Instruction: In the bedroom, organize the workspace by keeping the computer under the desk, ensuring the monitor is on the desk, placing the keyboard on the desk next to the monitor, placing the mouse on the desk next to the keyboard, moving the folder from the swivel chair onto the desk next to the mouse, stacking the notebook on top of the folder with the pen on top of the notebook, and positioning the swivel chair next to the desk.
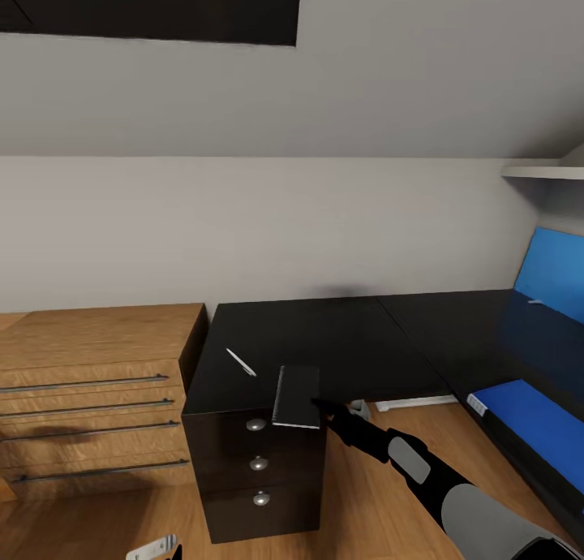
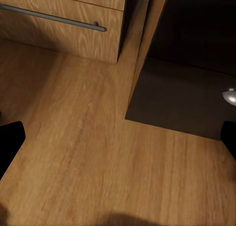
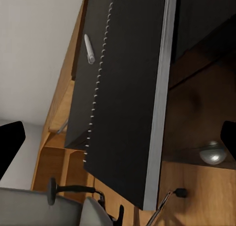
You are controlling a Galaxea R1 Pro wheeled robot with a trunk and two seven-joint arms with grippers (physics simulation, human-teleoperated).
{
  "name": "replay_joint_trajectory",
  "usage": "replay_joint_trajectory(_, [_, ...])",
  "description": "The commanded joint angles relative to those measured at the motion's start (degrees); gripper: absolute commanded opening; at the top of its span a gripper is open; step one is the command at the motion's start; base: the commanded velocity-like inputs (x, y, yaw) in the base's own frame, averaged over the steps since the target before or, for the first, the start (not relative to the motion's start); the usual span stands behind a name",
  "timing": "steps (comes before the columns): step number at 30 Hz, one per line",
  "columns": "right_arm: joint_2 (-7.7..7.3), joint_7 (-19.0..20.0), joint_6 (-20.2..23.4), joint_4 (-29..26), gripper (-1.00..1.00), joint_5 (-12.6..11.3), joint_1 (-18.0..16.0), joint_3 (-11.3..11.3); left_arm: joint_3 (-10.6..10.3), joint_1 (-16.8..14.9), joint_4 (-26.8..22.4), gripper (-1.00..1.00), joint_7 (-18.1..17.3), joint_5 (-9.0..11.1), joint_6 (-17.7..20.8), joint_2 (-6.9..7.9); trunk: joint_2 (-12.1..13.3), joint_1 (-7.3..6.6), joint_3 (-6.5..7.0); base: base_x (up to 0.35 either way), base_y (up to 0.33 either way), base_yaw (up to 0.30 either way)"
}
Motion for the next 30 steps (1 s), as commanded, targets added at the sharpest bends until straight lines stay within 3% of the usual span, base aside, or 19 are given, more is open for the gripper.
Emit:
replay_joint_trajectory(1, [-0.05,0.0,0.3,0.0,1.00,-0.5,0.0,0.3,0.2,0.0,0.0,1.00,-0.1,0.0,-0.2,-0.05,0.0,0.00,-0.06,0.000,0.011,0.000])
replay_joint_trajectory(30, [0.22,0.0,0.3,1.6,1.00,-0.5,0.0,0.4,0.2,0.0,0.0,1.00,-0.1,0.1,-0.1,-0.01,0.0,0.00,-0.06,0.008,0.032,0.000])
